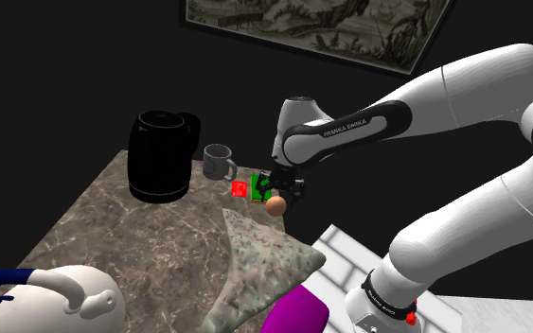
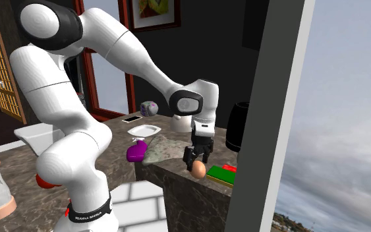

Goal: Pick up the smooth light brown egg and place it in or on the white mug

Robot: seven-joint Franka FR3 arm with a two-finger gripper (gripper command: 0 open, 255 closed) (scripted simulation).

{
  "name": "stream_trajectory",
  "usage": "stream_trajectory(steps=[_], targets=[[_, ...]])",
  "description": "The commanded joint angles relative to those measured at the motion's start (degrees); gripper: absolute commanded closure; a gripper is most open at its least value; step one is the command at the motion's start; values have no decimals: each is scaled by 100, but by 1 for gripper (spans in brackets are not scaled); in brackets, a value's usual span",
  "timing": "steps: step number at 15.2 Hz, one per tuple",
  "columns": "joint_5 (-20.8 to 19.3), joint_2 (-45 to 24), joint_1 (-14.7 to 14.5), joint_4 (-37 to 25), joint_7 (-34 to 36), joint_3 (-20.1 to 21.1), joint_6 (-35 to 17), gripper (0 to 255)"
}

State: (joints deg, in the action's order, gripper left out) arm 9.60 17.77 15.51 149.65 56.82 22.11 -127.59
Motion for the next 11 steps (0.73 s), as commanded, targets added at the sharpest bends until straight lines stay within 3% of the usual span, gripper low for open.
stream_trajectory(steps=[1, 11], targets=[[0, 0, 0, 0, 0, 0, 0, 255], [8, 59, -5, -35, -9, -14, 93, 255]])
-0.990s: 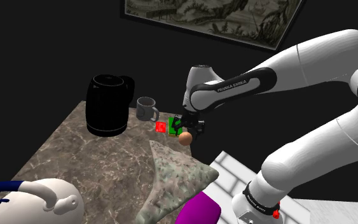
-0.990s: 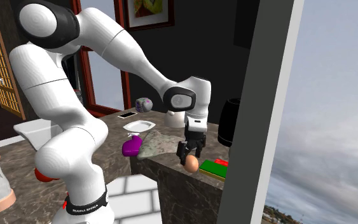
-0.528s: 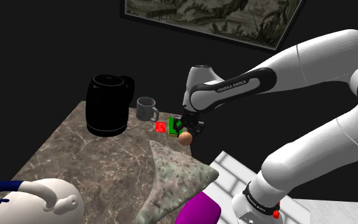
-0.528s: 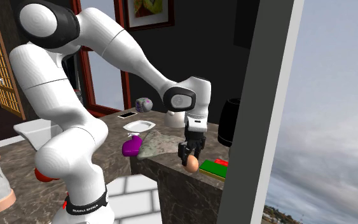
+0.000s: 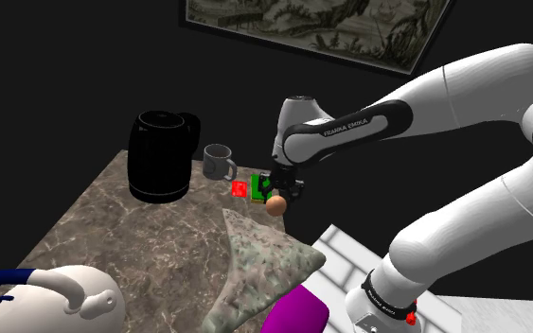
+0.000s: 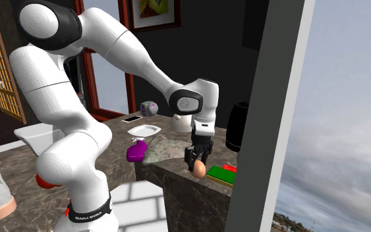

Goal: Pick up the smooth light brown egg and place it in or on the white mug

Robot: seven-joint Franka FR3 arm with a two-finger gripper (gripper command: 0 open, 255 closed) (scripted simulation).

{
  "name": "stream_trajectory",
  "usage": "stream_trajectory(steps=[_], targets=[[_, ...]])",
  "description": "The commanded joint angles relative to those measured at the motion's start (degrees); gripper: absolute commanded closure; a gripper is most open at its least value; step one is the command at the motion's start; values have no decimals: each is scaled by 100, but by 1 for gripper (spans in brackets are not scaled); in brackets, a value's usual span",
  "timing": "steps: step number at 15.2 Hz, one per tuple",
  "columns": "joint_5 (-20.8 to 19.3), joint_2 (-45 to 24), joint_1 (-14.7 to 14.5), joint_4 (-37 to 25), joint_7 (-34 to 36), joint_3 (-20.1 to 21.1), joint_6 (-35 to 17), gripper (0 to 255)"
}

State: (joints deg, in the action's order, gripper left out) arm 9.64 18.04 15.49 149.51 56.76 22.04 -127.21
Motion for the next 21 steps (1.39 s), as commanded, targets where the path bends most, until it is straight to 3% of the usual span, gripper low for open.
stream_trajectory(steps=[1, 21], targets=[[11, 89, -7, -59, -11, -21, 148, 255], [1, 853, -24, -1054, -81, -279, 1895, 255]])
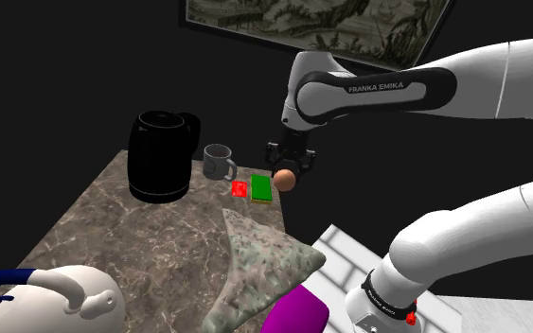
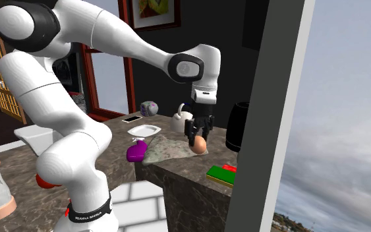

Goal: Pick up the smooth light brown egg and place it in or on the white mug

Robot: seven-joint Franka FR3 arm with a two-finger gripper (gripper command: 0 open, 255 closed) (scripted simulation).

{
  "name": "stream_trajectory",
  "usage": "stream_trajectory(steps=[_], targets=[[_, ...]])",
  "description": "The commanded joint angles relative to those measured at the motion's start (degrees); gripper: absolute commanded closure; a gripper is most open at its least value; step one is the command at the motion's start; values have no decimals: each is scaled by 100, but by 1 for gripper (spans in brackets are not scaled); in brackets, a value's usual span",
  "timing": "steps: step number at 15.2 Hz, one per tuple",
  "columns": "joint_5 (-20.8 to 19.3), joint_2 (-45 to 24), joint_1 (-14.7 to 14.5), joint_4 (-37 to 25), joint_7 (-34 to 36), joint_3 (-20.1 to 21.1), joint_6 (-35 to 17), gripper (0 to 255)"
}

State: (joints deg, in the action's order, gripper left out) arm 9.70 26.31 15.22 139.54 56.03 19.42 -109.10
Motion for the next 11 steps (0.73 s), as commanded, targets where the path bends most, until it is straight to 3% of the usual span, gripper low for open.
stream_trajectory(steps=[1, 11], targets=[[-10, 47, 5, -118, -7, -28, 167, 255], [-61, 167, 27, -756, 0, -125, 924, 255]])
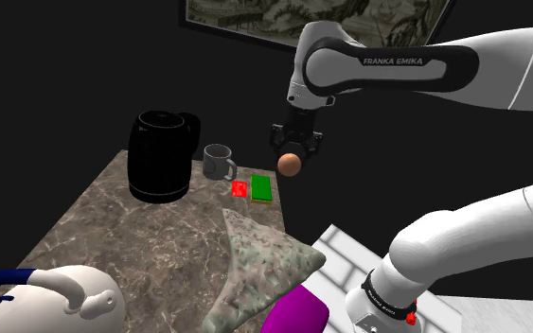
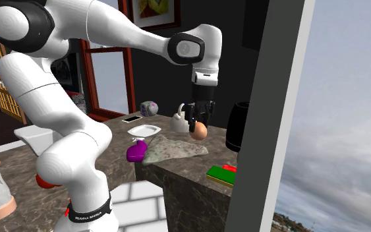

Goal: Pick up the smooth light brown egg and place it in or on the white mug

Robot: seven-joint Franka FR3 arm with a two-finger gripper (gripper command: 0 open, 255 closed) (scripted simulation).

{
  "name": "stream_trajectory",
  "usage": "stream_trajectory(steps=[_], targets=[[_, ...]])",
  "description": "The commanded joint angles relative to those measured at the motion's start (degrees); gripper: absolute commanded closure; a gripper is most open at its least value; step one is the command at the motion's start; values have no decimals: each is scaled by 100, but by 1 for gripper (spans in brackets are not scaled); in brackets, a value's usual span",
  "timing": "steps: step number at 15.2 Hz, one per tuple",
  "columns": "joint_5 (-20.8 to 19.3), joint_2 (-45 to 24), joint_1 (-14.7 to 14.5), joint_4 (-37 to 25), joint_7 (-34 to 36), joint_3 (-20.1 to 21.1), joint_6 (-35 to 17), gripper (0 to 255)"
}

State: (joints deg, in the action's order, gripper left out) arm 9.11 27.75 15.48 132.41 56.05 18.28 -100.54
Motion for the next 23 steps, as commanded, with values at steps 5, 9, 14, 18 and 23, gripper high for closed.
stream_trajectory(steps=[5, 9, 14, 18, 23], targets=[[-278, -1191, 145, -1164, 276, 218, -14, 255], [-589, -2174, 187, -2189, 545, 377, 71, 255], [-1069, -3462, 80, -3698, 892, 505, 386, 255], [-1493, -4590, -176, -5203, 1119, 526, 848, 255], [-1652, -5053, -310, -5648, 1179, 491, 856, 255]])
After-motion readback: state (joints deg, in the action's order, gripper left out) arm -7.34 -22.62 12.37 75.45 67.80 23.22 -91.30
